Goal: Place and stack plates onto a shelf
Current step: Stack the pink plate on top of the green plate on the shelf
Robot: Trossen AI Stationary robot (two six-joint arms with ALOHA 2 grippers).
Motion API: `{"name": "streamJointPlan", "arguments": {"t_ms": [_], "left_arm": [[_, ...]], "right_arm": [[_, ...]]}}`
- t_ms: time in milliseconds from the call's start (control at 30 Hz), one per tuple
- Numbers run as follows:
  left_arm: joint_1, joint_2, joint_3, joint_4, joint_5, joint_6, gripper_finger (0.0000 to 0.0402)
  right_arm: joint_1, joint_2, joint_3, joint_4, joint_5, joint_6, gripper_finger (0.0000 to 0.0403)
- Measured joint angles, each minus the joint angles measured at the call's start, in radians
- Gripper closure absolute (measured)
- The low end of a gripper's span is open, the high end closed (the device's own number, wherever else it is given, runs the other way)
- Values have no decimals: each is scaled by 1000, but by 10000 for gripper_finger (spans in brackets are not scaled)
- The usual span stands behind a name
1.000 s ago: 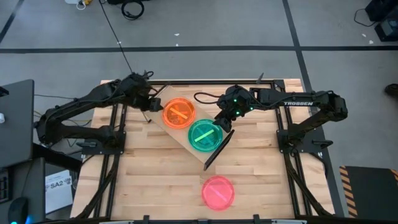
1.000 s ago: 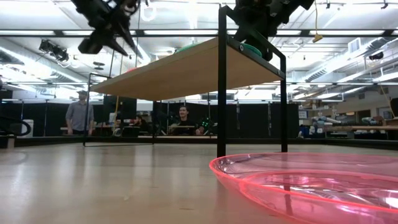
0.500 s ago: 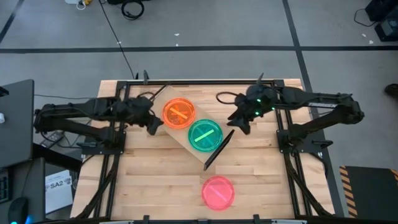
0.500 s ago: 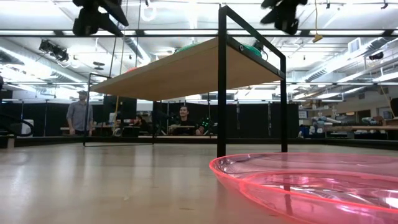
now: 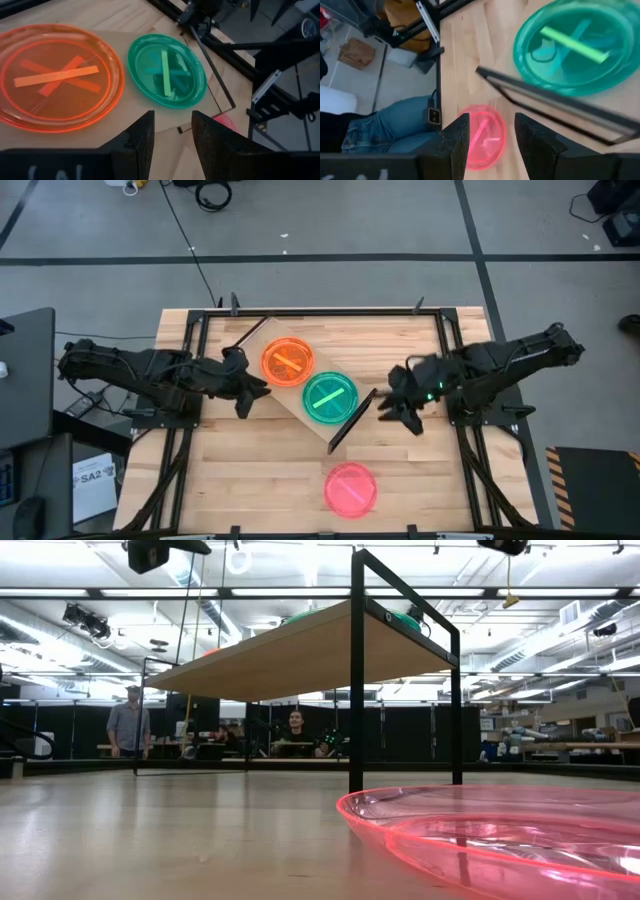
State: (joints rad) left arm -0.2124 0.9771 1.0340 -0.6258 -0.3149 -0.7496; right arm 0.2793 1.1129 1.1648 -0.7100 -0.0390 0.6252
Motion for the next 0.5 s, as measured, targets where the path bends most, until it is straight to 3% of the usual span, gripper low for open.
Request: {"name": "streamJointPlan", "arguments": {"t_ms": [233, 500], "left_arm": [[-11, 4, 0, 17, 0, 11, 264], [-11, 5, 0, 23, 0, 13, 264]], "right_arm": [[178, 70, 0, 4, 118, 155, 240], [299, 188, 0, 26, 169, 299, 240]]}}
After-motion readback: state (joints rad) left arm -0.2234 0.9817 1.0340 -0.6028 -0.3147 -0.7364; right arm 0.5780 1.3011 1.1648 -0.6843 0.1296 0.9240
